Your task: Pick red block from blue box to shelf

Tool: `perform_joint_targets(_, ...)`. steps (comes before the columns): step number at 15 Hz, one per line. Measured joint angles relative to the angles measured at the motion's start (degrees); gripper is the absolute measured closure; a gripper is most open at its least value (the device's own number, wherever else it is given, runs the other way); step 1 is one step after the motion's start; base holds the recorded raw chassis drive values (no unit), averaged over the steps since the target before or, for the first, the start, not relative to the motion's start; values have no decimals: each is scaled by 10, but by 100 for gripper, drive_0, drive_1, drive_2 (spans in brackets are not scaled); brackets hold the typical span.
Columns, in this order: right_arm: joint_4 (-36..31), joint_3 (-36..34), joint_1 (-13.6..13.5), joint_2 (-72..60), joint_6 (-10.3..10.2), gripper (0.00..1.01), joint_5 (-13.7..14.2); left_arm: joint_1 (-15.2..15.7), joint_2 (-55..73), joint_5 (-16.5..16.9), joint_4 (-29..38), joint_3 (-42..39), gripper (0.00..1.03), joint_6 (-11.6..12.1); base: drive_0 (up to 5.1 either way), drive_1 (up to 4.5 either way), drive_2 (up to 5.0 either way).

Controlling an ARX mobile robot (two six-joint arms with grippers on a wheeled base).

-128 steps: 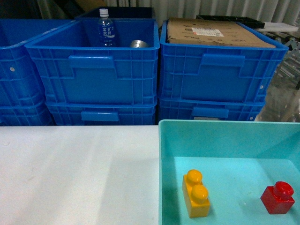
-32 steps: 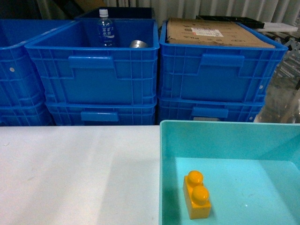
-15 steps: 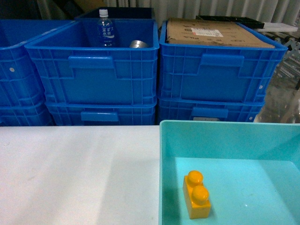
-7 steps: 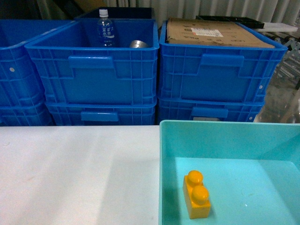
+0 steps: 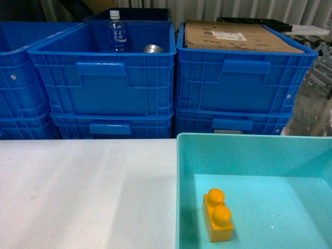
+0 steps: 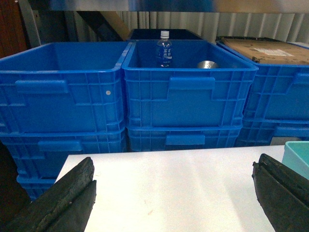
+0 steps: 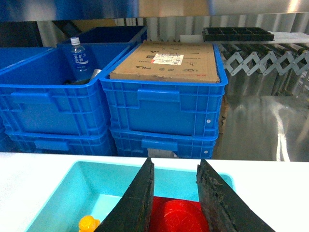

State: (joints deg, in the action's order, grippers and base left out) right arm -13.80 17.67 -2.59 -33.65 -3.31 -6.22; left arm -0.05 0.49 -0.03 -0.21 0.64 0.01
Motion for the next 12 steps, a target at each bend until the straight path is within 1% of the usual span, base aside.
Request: perform_joint_targets(12, 0, -1, 0, 0, 2, 80, 0, 0, 0, -2, 0, 0, 5, 0, 0, 0, 0)
